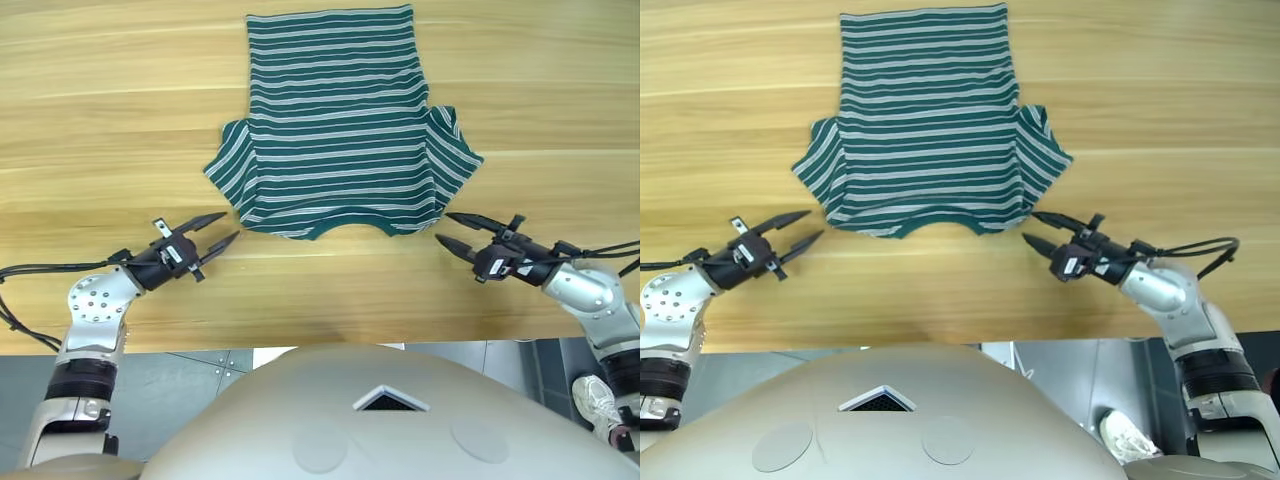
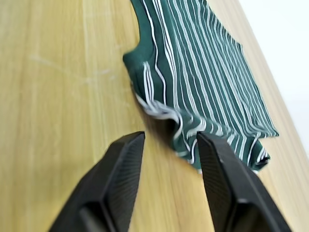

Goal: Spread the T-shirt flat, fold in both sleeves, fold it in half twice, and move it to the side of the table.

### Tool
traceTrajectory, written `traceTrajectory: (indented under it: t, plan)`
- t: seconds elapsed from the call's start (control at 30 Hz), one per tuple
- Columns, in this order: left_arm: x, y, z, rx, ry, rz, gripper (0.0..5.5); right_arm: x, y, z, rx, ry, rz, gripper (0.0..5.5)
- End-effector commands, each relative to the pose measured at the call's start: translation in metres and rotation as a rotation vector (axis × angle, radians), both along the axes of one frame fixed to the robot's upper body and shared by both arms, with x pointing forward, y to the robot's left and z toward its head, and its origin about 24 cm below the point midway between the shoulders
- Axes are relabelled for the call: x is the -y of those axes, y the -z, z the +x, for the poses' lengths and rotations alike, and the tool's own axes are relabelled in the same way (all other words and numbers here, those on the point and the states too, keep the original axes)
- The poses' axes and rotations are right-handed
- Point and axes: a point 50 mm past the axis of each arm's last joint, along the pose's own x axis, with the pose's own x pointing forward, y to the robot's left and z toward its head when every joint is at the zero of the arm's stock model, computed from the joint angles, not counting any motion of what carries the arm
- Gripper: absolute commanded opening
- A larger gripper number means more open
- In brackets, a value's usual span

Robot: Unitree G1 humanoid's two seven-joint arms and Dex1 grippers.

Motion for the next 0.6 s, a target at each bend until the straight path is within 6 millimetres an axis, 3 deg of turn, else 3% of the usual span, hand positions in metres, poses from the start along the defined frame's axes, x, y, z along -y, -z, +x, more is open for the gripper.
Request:
traceTrajectory:
  t: [0.03,0.17,0.27,0.33,0.43,0.6]
  plan:
    - [0.028,-0.025,0.025,0.181,-0.022,-0.112,1.74,0.005,-0.011,0.005,0.041,0.021,0.000,1.96]
    - [0.072,-0.016,0.061,0.284,0.004,0.085,1.74,0.004,-0.022,0.034,0.159,0.091,0.033,1.96]
    - [0.102,0.007,0.060,0.308,0.152,0.255,1.74,0.004,-0.015,0.052,0.192,0.132,-0.005,1.96]
    - [0.118,0.017,0.050,0.302,0.228,0.265,1.74,0.004,-0.016,0.059,0.209,0.145,-0.008,1.96]
    - [0.120,0.029,0.035,0.276,0.291,0.342,1.74,-0.001,-0.020,0.075,0.253,0.146,-0.022,1.96]
    - [0.102,0.052,0.015,0.162,0.358,0.494,1.74,-0.007,-0.023,0.100,0.321,0.204,-0.063,1.96]
